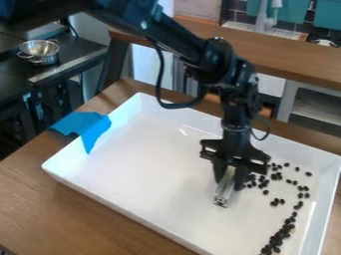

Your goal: Sweep into pile

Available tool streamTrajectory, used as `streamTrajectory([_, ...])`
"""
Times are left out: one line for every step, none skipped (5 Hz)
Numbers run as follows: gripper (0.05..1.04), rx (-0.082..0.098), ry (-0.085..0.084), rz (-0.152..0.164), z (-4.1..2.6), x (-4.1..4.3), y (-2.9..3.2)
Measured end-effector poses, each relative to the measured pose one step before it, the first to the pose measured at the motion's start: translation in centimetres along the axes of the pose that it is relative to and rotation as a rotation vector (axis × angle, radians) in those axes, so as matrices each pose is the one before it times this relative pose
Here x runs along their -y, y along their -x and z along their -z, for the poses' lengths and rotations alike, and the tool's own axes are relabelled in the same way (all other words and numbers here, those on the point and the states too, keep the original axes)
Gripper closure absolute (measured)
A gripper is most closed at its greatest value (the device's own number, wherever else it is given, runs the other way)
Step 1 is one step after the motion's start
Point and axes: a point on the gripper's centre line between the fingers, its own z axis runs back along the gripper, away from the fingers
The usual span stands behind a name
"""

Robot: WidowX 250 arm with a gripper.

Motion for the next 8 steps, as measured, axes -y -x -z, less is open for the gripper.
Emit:
streamTrajectory([0.705, 0.0056, 0.0206, 0.0221, 0.247, 2.112, -0.391])
streamTrajectory([0.705, -0.0189, 0.0254, 0.0184, 0.153, 1.887, 0.080])
streamTrajectory([0.705, -0.0144, 0.0178, 0.0265, -0.140, 1.218, 0.054])
streamTrajectory([0.705, 0.0040, 0.0098, 0.0238, -0.064, 1.091, -0.236])
streamTrajectory([0.705, -0.0058, 0.0097, 0.0065, 0.067, 0.419, -0.164])
streamTrajectory([0.705, -0.0009, 0.0141, 0.0057, -0.048, -0.078, 0.152])
streamTrajectory([0.705, 0.0477, 0.0223, -0.0566, -3.223, -2.529, 0.073])
streamTrajectory([0.705, 0.0550, -0.0076, -0.0503, -2.793, -3.650, -0.212])
